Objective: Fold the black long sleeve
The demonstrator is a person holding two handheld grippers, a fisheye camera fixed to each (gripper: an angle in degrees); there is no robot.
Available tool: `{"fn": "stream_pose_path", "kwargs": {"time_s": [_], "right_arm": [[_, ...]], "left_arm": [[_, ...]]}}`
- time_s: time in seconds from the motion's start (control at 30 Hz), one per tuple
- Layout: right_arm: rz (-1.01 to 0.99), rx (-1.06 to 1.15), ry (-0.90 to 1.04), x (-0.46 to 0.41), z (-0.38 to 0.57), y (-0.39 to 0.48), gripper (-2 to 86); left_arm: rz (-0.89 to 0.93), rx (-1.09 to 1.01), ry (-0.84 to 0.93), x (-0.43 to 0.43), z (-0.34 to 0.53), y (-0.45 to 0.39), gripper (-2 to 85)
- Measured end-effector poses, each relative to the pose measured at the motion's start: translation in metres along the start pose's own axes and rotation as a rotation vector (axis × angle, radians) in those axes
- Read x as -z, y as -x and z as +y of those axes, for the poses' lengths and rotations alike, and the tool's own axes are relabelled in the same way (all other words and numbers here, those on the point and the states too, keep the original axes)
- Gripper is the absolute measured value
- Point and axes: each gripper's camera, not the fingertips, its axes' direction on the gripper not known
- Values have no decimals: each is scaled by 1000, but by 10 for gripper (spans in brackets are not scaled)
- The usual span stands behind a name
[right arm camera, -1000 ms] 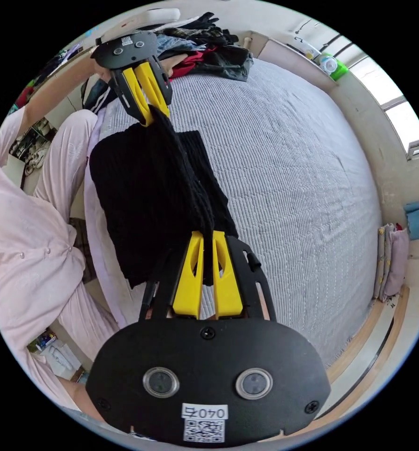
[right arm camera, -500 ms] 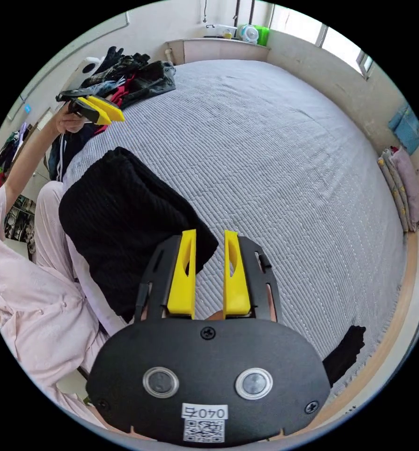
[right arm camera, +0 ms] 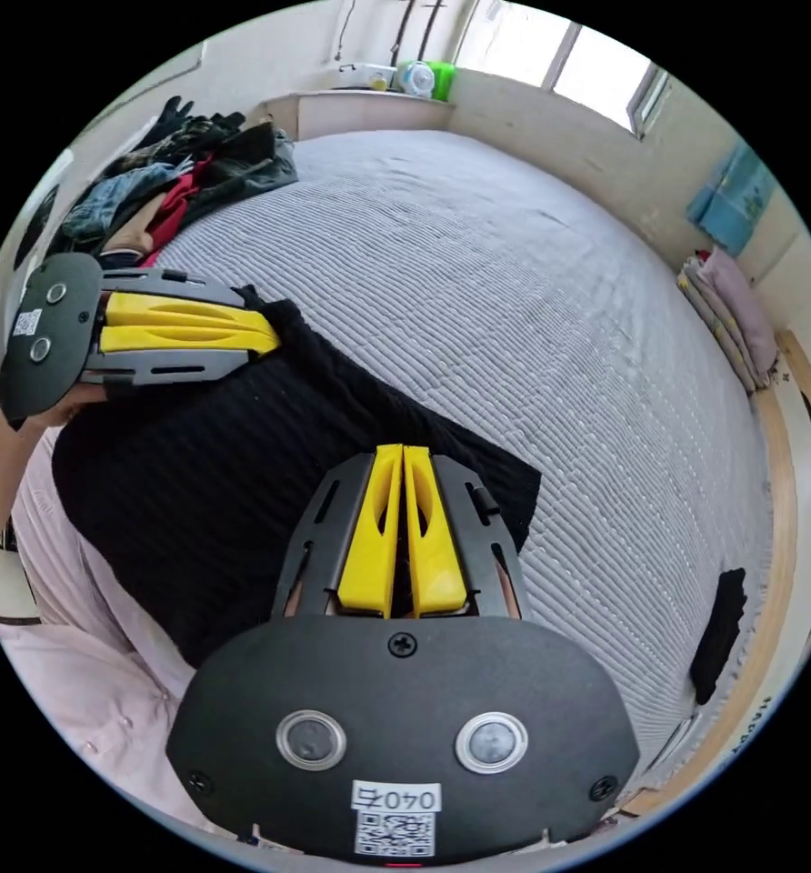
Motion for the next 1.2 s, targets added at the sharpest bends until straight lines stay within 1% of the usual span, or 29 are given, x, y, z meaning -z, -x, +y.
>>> {"fn": "stream_pose_path", "kwargs": {"time_s": [0.07, 0.1, 0.17, 0.23, 0.27, 0.33, 0.47, 0.53, 0.6, 0.67, 0.73, 0.8, 0.83, 0.93, 1.0, 1.07, 1.1, 1.2], "right_arm": [[-103, -23, 23, 6, -3, -17, -10], [-111, -29, 6, 12, -2, -21, -10], [-158, -67, -84, 47, 14, -43, -10], [-158, -74, -136, 75, 32, -51, -10], [-125, -57, -143, 89, 43, -48, -10], [-82, -23, -137, 102, 60, -37, -10], [-31, 25, -108, 98, 92, 6, -10], [14, 29, -74, 82, 99, 21, -10], [57, 25, -26, 62, 104, 30, -10], [137, 39, 53, 35, 110, 30, -10], [167, 51, 128, 9, 115, 22, -10], [115, 11, 77, 1, 121, 9, -10], [77, -7, 85, 3, 122, 2, -10], [21, -22, 82, 11, 124, -11, -10], [-2, -38, 24, 28, 130, -19, -10], [-40, -68, -74, 55, 142, -31, -9], [-50, -76, -93, 60, 144, -35, -9], [-72, -117, -154, 68, 149, -50, -6]], "left_arm": [[73, 20, 31, 2, -5, 9, -9], [131, 50, 4, 14, -2, 18, -9], [175, 111, -82, 40, 12, 34, -9], [149, 160, -155, 70, 33, 43, -9], [135, 166, -191, 87, 48, 42, -9], [121, 148, -218, 107, 66, 29, -9], [107, 24, -226, 122, 91, -41, -9], [106, -4, -189, 114, 94, -71, -9], [22, -8, -104, 95, 97, -94, -9], [-27, 10, -63, 79, 101, -96, -9], [-52, 23, -22, 61, 103, -92, -9], [-45, 60, -28, 46, 103, -84, -9], [-31, 70, -23, 44, 101, -82, -9], [83, 104, -1, 46, 95, -71, -9], [188, 154, -75, 69, 104, -60, -9], [168, 223, -174, 93, 115, -53, -8], [146, 259, -221, 105, 120, -51, -8], [163, 305, -270, 113, 119, -54, -5]]}}
